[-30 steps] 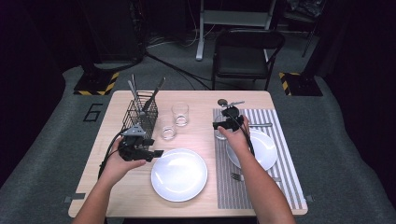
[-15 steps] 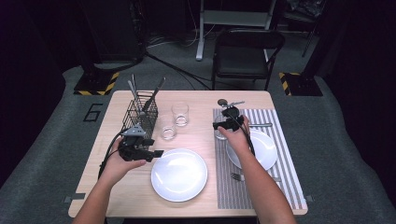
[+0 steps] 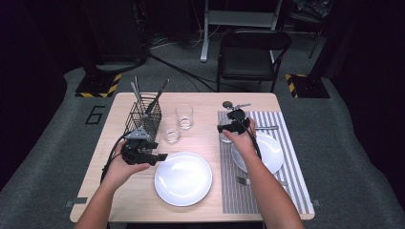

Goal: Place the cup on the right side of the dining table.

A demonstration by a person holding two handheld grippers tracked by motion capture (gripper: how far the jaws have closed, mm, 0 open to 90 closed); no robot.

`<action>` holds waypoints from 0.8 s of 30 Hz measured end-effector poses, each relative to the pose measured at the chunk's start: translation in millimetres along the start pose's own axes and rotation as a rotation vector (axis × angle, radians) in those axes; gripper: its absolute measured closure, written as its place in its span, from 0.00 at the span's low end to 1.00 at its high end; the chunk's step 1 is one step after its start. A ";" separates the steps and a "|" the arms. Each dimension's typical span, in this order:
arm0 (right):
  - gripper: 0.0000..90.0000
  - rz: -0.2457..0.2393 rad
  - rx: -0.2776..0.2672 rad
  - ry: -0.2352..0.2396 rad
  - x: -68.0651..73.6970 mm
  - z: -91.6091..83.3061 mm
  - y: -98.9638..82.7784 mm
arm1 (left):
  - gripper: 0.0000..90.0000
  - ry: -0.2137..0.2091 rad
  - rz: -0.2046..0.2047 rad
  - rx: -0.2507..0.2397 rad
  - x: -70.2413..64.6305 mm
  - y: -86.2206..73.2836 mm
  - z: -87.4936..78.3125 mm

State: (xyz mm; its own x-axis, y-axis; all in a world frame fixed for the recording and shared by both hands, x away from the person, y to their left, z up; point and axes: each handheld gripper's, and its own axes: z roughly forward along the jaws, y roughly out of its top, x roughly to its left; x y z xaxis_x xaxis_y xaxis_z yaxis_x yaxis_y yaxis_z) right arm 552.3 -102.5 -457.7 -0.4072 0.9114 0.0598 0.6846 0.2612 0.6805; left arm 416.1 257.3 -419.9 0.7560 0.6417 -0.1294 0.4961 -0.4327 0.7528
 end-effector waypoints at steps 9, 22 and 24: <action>0.13 -0.010 -0.024 0.002 2.2 -7.9 5.2 | 0.37 -0.001 0.000 -0.001 -0.1 0.0 0.1; 0.14 -0.025 -0.065 0.009 4.8 -26.3 11.5 | 0.37 -0.001 0.000 0.000 -0.1 0.3 -0.7; 0.14 -0.034 -0.073 0.013 7.0 -30.3 13.4 | 0.37 -0.001 0.000 0.000 -0.1 0.3 -0.8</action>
State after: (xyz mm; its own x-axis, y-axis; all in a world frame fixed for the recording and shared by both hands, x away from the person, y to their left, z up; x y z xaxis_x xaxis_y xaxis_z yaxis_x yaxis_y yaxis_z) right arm 540.3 -102.2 -426.0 -0.4378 0.8979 0.0452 0.6247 0.2677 0.7336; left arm 415.9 257.5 -419.1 0.7563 0.6412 -0.1295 0.4959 -0.4328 0.7529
